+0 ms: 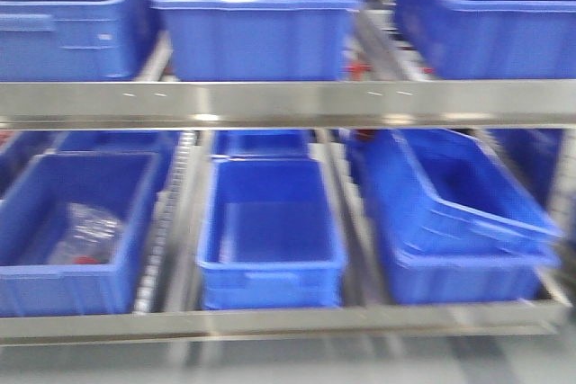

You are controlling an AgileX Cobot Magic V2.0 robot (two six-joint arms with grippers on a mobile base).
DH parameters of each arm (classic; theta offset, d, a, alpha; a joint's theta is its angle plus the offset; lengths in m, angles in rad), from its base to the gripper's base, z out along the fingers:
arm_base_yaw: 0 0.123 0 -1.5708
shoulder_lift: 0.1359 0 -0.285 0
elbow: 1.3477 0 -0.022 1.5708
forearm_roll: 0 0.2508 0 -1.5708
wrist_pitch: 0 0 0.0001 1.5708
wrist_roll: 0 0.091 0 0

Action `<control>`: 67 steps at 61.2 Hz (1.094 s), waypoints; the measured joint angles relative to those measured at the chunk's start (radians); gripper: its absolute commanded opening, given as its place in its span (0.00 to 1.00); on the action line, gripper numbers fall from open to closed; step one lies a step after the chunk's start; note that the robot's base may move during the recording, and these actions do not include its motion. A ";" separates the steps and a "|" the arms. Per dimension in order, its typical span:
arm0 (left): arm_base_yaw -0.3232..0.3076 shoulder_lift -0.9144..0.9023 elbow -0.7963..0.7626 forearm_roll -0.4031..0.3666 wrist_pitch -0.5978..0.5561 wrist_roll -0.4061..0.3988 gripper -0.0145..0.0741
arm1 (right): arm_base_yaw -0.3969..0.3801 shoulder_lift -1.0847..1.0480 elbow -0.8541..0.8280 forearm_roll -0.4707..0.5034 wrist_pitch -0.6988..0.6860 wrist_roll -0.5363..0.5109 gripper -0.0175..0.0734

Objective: Pick red cube and place on left shelf
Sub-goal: 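Align the base in front of the empty blue bin on the shelf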

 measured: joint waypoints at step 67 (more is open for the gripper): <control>0.000 0.000 0.000 0.000 0.000 0.000 0.28 | 0.000 0.000 0.000 0.000 0.002 0.000 0.31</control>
